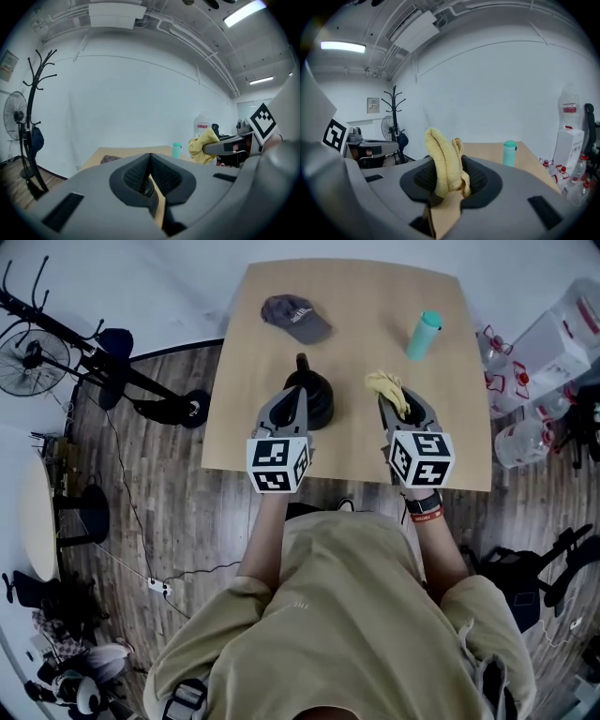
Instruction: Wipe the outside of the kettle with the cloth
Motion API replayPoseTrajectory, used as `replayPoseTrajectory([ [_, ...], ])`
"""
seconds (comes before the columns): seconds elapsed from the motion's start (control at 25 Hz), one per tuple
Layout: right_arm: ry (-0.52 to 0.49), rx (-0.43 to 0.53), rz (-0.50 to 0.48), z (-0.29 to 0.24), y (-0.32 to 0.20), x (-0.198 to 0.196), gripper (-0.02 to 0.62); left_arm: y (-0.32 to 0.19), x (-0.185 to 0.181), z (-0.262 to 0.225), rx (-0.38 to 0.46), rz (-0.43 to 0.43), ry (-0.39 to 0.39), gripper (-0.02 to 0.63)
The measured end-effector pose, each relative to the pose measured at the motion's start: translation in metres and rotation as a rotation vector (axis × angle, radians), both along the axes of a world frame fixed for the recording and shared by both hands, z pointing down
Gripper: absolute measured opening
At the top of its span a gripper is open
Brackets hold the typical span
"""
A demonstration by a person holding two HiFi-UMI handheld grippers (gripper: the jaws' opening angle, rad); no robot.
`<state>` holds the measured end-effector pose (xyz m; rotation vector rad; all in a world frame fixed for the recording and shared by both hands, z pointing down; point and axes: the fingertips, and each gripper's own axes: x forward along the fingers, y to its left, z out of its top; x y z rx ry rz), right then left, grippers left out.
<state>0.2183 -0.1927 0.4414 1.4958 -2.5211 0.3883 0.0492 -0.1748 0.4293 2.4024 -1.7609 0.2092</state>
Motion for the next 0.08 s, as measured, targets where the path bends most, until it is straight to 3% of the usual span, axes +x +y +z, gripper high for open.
replayPoseTrajectory([
  [0.08, 0.038, -0.028, -0.036, 0.0122, -0.0036, -0.0006, 0.137, -0.0044, -0.0015, 0.0189, -0.045, -0.002, -0.015, 0.023],
])
